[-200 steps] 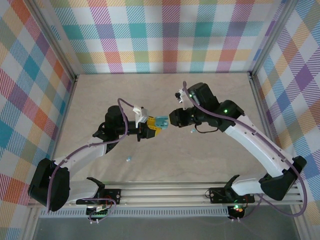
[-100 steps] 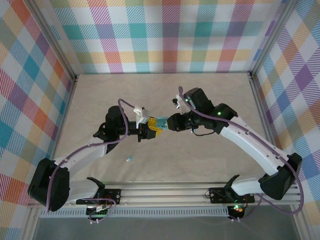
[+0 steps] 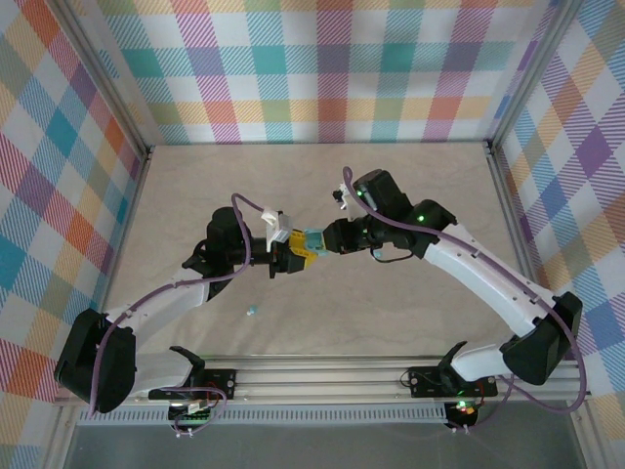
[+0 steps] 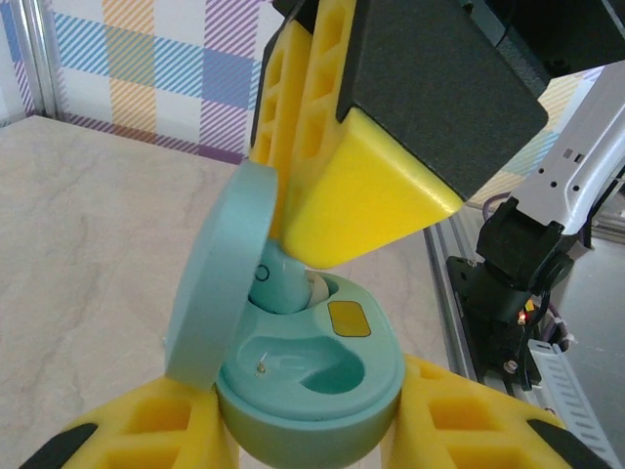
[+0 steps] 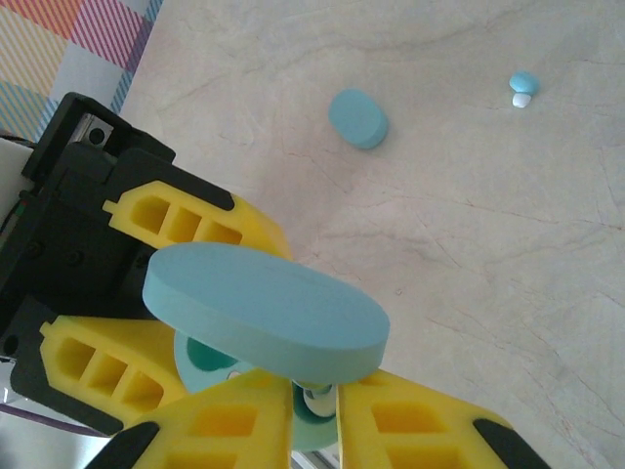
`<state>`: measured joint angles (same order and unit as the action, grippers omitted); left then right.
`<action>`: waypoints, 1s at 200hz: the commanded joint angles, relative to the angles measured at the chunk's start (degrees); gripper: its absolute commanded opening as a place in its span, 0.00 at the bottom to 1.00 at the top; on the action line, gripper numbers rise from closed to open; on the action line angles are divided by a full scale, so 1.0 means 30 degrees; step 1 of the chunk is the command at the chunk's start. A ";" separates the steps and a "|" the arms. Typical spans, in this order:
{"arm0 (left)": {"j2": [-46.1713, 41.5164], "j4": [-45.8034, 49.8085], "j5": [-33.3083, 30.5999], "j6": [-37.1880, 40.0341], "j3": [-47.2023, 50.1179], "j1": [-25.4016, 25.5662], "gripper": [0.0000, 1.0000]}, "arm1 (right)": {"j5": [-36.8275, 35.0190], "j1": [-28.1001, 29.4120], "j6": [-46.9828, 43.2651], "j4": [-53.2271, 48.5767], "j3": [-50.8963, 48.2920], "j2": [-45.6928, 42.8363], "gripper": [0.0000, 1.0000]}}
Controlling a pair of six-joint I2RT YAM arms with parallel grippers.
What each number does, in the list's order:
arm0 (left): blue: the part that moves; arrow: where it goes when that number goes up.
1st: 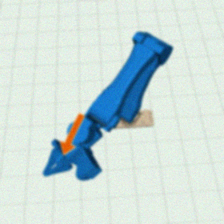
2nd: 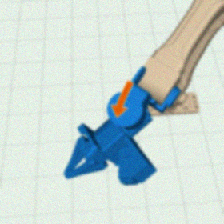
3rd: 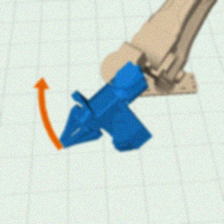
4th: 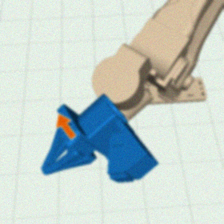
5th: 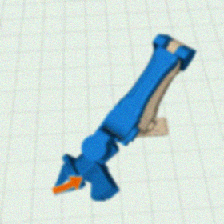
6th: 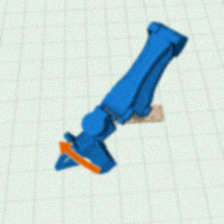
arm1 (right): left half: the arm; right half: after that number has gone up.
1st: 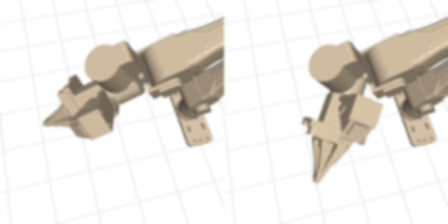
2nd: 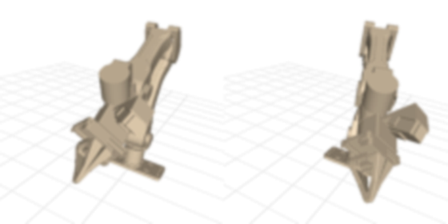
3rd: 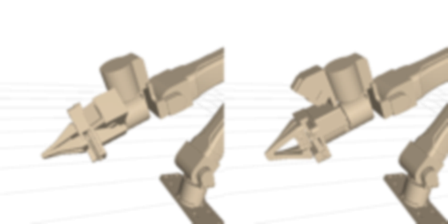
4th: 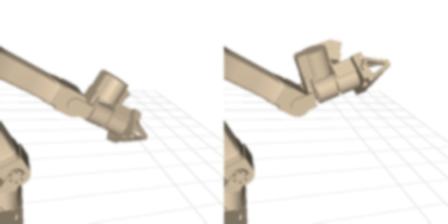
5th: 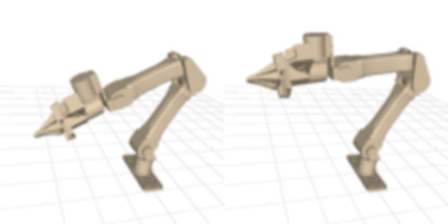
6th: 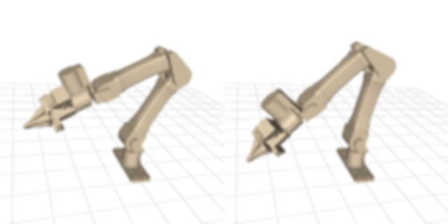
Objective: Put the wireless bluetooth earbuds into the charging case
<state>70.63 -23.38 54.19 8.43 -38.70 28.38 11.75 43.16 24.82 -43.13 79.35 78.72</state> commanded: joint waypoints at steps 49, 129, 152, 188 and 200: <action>-0.0307 0.0068 0.0685 0.0524 -0.0341 0.0229 0.15 | 0.0617 -0.0361 0.0077 0.0663 0.0433 0.0333 0.19; -0.0106 0.0350 0.0769 0.0667 -0.0548 0.0266 0.15 | 0.0867 -0.0371 0.0194 0.0991 0.0101 0.0550 0.32; -0.0200 0.0464 0.0715 0.0700 -0.0534 0.0266 0.15 | 0.0743 -0.0381 0.0300 0.0800 0.0217 0.0823 0.35; -0.0207 0.0570 0.0685 0.0804 -0.0607 0.0266 0.15 | 0.0538 -0.0352 0.0428 0.0755 0.0137 0.1026 0.35; -0.0159 0.0658 0.0686 0.0875 -0.0650 0.0271 0.15 | 0.0508 -0.0323 0.0428 0.0752 0.0099 0.1036 0.32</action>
<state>70.65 -20.84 53.49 9.10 -38.76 28.42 13.72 42.33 25.32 -42.04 79.44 81.30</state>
